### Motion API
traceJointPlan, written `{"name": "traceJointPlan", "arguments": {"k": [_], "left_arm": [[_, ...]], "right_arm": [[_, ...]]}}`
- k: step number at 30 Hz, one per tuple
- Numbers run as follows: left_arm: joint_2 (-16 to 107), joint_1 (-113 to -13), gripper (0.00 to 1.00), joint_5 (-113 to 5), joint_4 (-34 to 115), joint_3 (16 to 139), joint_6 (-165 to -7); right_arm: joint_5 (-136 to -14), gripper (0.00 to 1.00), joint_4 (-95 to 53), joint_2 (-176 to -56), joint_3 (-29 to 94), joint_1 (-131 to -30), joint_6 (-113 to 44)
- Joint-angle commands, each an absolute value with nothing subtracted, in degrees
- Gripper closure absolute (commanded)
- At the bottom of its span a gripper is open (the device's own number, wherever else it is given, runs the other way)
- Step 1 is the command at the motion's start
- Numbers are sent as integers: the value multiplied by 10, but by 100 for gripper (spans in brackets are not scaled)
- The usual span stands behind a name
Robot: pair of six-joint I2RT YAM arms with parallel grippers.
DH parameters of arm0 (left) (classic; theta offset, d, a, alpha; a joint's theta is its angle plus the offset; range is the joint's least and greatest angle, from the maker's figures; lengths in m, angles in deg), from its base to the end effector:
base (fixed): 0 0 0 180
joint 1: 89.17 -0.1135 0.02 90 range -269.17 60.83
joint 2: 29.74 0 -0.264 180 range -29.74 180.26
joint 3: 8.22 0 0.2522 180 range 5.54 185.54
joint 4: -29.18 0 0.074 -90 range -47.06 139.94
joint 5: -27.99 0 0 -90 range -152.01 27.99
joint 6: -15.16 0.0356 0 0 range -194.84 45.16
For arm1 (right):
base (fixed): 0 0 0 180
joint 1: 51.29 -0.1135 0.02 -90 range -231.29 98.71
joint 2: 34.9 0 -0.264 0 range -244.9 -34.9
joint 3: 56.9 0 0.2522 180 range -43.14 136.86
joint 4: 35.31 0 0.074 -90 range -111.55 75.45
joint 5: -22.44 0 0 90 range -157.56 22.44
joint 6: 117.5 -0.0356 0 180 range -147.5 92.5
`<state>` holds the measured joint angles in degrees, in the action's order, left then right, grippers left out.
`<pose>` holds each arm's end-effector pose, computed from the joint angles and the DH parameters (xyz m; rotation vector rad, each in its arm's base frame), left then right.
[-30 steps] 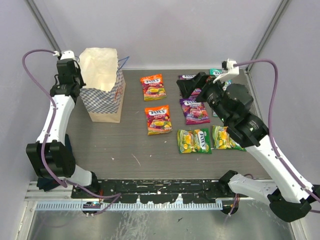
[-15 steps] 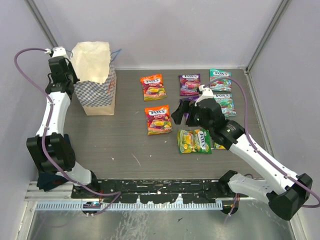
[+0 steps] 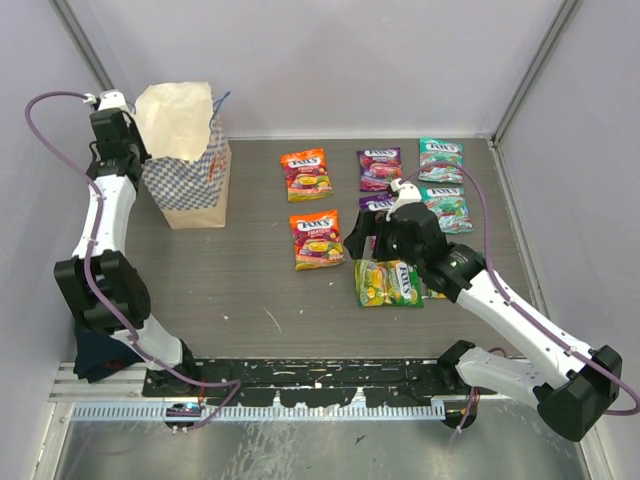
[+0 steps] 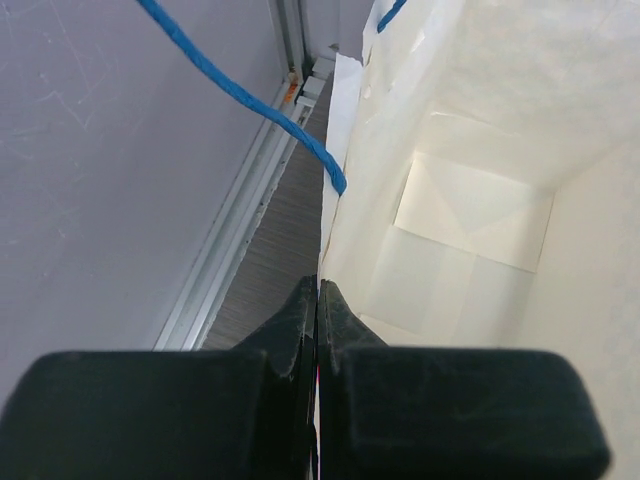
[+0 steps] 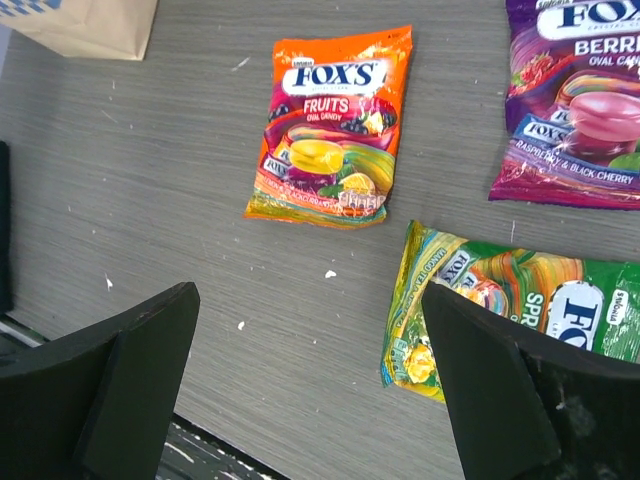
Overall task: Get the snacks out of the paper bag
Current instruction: Adjust the paper bag at the center of the board.
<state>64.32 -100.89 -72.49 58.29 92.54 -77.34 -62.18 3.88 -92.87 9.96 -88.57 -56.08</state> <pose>0.3805 0.0855 0.3647 -0.3624 1.9322 0.2849 0.1800 0.1328 0.3211 -0.1054 2.1506 0.5866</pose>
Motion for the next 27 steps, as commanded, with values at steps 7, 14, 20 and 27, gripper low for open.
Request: {"name": "traceJointPlan", "arguments": {"k": [7, 14, 20, 27], "left_arm": [[705, -1029, 100, -718, 553, 1017, -782], [779, -1029, 100, -733, 592, 1138, -740], [830, -1030, 100, -743, 640, 1220, -700], [847, -1035, 100, -746, 653, 1222, -685]], "right_arm": [[-699, 0, -27, -934, 61, -886, -528], [-716, 0, -27, -920, 28, -886, -500], [-724, 0, -18, -890, -1, -886, -485], [-732, 0, -19, -871, -20, -886, -484]]}}
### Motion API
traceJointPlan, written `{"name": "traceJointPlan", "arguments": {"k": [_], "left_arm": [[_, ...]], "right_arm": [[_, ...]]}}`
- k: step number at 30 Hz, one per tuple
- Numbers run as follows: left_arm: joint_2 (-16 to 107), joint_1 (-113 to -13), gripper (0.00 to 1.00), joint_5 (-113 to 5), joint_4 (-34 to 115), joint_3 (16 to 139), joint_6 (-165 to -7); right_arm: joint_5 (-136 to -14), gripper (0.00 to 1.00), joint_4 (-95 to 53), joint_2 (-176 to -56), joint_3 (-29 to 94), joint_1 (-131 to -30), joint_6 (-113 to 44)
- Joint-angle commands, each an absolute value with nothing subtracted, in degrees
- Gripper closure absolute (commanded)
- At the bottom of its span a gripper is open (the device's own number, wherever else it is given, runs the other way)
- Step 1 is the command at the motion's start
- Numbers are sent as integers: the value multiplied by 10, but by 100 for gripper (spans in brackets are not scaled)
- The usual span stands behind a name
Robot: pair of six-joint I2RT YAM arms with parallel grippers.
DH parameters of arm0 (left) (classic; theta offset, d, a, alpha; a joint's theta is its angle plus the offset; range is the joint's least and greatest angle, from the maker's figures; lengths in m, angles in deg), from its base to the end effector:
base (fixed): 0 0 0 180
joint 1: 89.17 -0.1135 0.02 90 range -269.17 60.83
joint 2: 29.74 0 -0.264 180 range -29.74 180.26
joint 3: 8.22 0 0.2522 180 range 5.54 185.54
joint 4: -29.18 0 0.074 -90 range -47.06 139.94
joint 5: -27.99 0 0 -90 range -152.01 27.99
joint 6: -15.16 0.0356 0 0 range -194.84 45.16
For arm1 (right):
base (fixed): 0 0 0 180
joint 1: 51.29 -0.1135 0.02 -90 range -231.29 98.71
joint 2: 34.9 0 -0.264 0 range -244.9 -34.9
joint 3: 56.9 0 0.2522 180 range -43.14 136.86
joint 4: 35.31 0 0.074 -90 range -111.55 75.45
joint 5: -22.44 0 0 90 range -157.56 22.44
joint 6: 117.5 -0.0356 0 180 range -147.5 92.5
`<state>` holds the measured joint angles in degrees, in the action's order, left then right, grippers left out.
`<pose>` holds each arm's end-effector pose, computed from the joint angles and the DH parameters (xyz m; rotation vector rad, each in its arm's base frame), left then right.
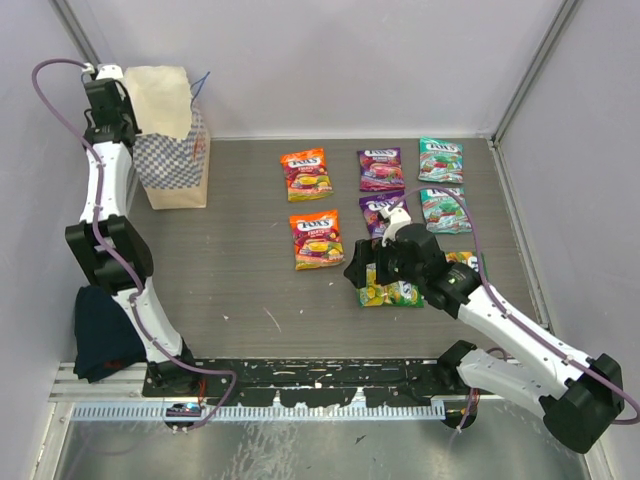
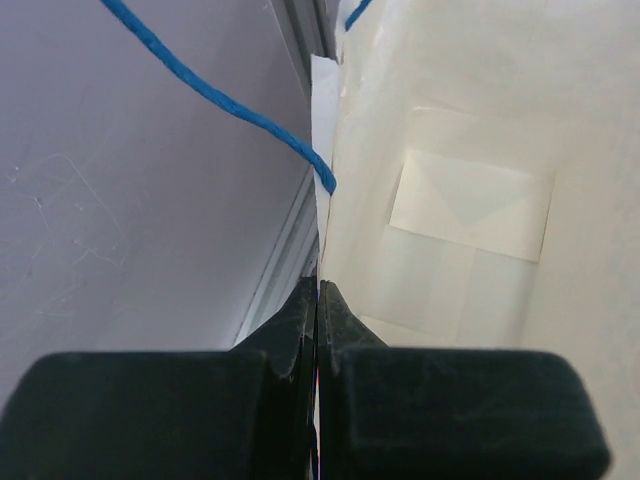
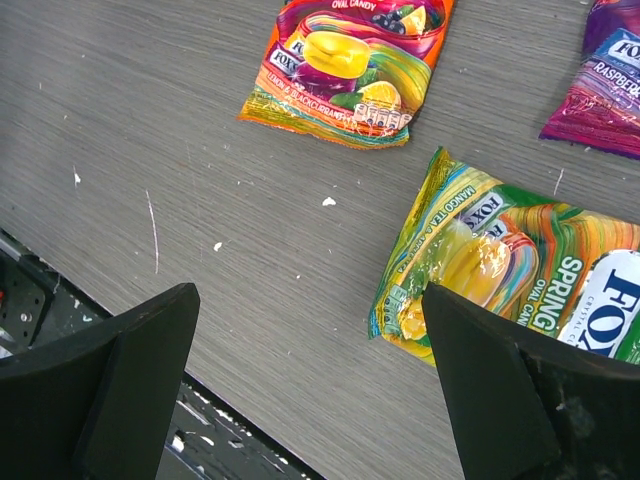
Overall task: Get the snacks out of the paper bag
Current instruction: Adjust the paper bag at the center of the board.
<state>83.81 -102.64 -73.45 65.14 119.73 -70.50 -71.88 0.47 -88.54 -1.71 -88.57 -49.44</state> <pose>0.4564 0.1166 0.3782 -0.2885 1.9389 0.3994 0.1624 0.1270 0.2713 -0.3440 2.2189 0.6606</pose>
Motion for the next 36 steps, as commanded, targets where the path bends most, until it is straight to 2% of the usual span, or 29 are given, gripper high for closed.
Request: {"name": "traceJointPlan", "arguments": {"k": [1, 14, 32, 34, 36], "left_arm": [[852, -1036, 100, -748, 654, 1227, -684], [907, -1056, 100, -724, 692, 1329, -659], [900, -1085, 100, -719, 668, 1310, -655], [903, -1084, 94, -728, 668, 1312, -658], [901, -1085, 76, -736, 670, 1314, -663]], "right_arm": [[-734, 0, -19, -873, -20, -886, -484], [-741, 0, -20, -884, -20, -886, -485], [-767, 0, -34, -892, -34, -886, -485], [-768, 0, -35, -892, -35, -886, -485], [-770, 0, -37, -892, -36, -886, -485]]}}
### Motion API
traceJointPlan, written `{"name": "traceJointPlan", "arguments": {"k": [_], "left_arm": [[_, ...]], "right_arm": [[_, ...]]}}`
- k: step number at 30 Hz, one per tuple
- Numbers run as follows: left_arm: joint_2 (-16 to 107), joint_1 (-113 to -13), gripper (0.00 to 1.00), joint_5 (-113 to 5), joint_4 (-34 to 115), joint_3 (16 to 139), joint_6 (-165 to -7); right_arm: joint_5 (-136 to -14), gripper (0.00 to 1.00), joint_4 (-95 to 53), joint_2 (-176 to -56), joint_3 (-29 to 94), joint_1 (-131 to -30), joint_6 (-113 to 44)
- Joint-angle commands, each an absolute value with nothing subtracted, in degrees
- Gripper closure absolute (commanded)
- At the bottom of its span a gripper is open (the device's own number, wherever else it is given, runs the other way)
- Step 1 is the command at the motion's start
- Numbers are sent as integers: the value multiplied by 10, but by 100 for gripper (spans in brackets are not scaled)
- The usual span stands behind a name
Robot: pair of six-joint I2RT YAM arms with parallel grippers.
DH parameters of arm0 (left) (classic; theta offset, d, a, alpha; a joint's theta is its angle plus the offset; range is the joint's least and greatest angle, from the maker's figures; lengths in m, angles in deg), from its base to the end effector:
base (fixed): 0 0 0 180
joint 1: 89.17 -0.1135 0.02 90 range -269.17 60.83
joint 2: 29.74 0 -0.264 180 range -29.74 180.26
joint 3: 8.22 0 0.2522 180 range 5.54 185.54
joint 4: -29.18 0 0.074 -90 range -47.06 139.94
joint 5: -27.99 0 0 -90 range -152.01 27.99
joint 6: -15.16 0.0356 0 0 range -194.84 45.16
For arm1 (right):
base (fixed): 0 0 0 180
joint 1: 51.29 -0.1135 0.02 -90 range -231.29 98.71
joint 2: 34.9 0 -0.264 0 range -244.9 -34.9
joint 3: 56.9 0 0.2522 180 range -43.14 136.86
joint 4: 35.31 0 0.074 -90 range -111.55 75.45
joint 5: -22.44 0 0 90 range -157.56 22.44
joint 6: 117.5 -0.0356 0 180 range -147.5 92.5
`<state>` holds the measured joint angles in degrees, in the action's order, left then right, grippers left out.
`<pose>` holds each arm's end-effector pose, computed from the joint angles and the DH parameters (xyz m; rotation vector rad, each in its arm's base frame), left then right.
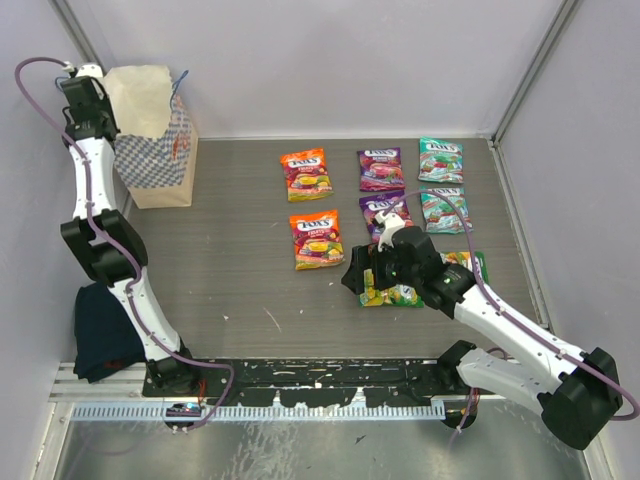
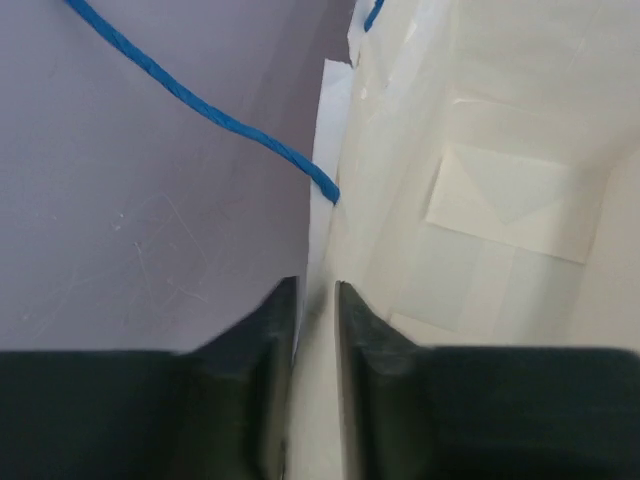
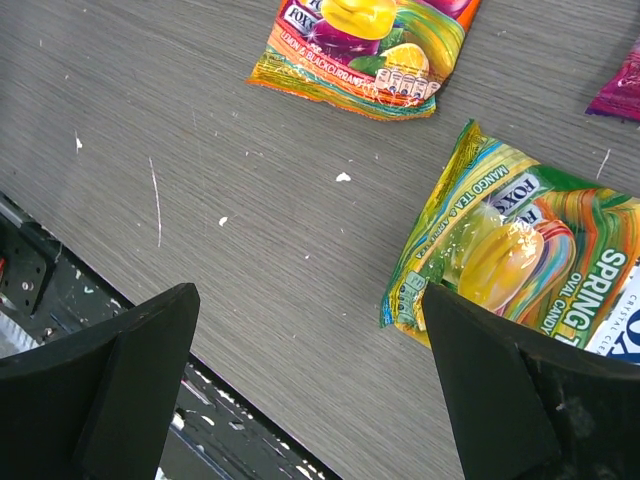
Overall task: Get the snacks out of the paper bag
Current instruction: Adjust the paper bag at the center of the board.
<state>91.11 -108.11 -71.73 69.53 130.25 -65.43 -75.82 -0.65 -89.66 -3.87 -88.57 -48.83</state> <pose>0.4675 0.1668 0.3743 -0.2776 1.9746 0.4885 0.1622 0.1299 0.2567 -0.4012 2.2603 0.7118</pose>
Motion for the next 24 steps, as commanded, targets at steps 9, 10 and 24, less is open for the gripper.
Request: {"name": "traceJointPlan", "arguments": {"k": [9, 10, 24], "left_arm": [[847, -1081, 4, -736, 687, 1331, -727], [836, -1078, 3, -732, 682, 1327, -735], [608, -1026, 2, -701, 481, 1005, -787]], "right_arm": [[-782, 0, -45, -900, -39, -886, -486], [-783, 0, -45, -902, -39, -886, -486], [-786, 0, -43, -917, -37, -886, -487]]}}
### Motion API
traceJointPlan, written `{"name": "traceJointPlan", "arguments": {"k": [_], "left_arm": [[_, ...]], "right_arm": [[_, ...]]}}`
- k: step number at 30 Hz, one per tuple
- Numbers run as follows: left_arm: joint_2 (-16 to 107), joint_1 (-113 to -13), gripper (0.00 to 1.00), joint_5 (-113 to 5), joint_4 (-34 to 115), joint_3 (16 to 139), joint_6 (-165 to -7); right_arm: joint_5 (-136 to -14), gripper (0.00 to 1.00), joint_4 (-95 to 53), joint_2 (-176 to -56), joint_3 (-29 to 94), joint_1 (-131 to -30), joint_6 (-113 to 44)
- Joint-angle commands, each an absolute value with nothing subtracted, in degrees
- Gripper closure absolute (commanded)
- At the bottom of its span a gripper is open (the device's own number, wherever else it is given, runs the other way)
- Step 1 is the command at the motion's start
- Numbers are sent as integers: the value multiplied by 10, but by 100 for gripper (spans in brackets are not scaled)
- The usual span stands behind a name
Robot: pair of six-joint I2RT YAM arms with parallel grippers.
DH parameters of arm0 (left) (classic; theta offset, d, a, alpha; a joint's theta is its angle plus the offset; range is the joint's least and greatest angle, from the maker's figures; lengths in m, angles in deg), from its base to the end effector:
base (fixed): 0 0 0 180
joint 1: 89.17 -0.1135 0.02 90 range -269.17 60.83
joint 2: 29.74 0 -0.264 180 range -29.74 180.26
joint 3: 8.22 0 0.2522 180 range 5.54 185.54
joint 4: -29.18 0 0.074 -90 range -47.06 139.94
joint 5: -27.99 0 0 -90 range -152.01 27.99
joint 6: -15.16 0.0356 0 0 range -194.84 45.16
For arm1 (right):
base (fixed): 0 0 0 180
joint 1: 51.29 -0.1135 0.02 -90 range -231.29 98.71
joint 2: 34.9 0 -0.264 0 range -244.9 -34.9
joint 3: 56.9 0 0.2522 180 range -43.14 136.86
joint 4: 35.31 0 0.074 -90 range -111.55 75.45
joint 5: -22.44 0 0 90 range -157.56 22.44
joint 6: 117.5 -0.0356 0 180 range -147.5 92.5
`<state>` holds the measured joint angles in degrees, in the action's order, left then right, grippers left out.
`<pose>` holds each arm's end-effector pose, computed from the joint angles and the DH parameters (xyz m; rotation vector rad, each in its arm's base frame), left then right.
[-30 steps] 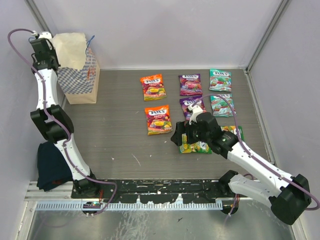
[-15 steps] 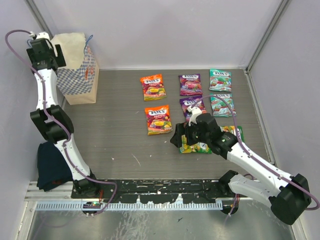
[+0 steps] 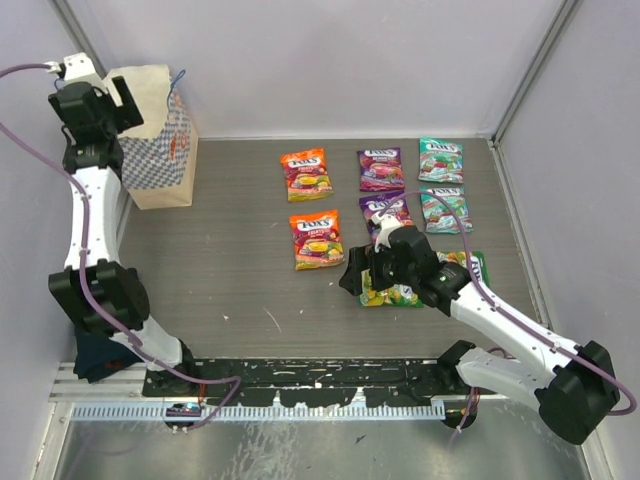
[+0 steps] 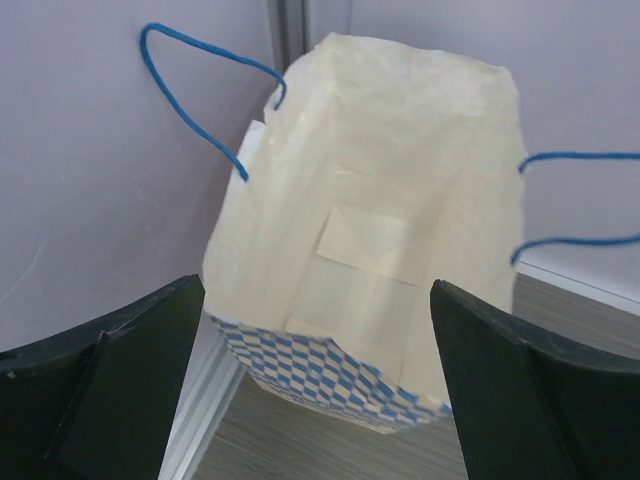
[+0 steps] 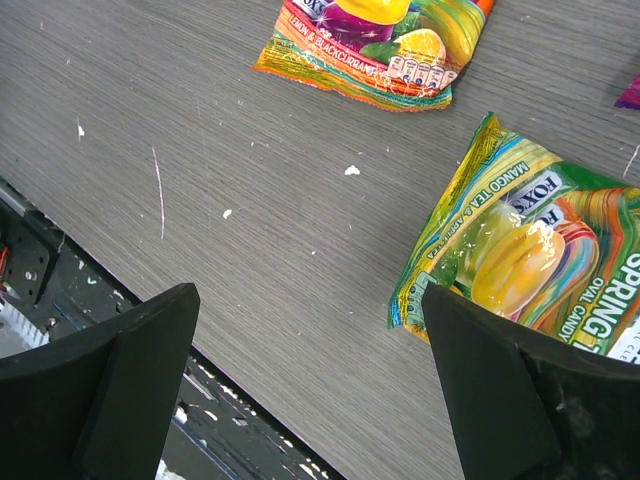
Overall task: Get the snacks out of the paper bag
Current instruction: Adjust the paper bag at the center of the board, then reset both arms
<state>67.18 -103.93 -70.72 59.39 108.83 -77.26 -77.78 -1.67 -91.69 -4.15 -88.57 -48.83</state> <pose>0.3817 0.1061 0.4433 -0.3718 1.7137 0.2901 0.1659 0.1342 0.2500 -0.4233 2.2860 0.7395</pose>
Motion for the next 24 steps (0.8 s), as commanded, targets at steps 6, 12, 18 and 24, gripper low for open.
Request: {"name": "traceJointPlan", "arguments": {"k": [6, 12, 18, 24], "left_arm": [[503, -1012, 2, -686, 402, 909, -842], [369, -984, 2, -685, 342, 821, -870], [233, -979, 2, -675, 302, 725, -911], [136, -979, 2, -581, 325, 672, -974]], "right_arm": [[-822, 0, -69, -934, -47, -886, -493], [-847, 0, -99, -950, -57, -886, -512], [-849, 0, -143, -948, -73, -886, -537], [-829, 0, -192, -948, -87, -886, -560]]}}
